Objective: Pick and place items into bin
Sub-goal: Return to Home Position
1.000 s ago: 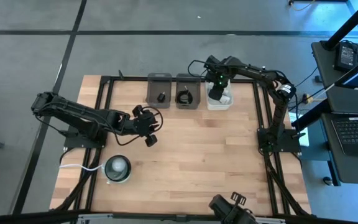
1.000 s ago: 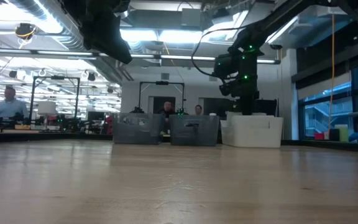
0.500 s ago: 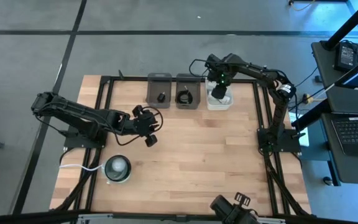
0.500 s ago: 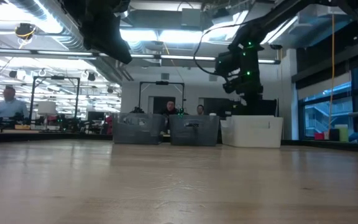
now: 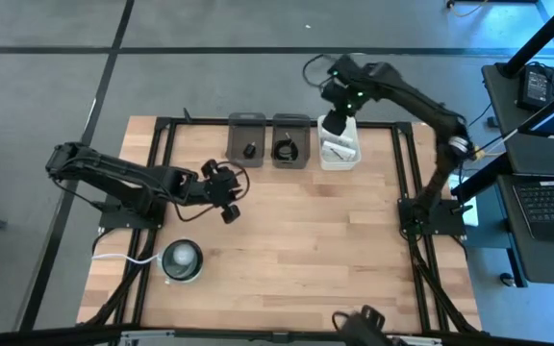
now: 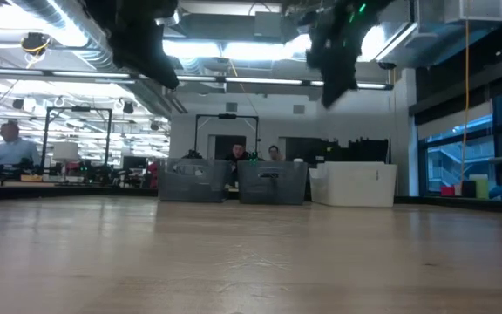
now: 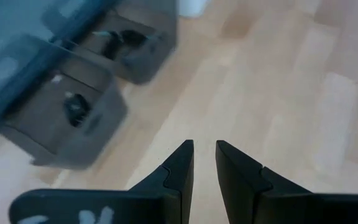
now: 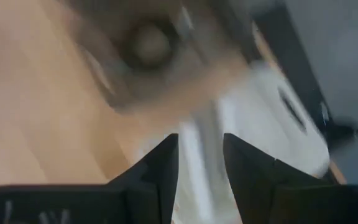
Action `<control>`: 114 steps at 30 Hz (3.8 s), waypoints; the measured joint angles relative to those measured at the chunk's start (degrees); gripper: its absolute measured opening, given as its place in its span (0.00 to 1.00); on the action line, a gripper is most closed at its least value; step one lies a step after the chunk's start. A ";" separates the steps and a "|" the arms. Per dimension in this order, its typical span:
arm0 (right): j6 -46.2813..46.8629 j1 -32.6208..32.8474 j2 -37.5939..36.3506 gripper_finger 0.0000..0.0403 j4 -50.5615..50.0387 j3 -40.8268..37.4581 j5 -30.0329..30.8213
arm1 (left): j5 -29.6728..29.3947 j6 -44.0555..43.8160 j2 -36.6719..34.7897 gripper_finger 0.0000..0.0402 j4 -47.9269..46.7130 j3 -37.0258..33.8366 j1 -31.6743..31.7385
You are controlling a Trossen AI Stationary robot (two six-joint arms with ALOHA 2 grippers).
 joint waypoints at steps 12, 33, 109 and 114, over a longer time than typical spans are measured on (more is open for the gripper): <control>9.55 11.75 -30.41 0.33 24.28 -20.08 0.37 | 1.47 6.40 -20.76 0.16 7.46 -9.22 3.81; 20.80 23.16 -69.03 0.33 70.82 -70.32 0.61 | 9.06 8.84 -59.35 0.12 18.48 -31.88 7.66; 11.96 22.17 -95.98 0.33 73.85 -103.02 3.84 | 2.00 11.27 -68.47 0.09 25.73 -47.95 7.61; 13.60 18.43 -102.28 0.33 73.85 -103.02 3.84 | 2.00 11.27 -68.47 0.10 25.71 -47.95 7.62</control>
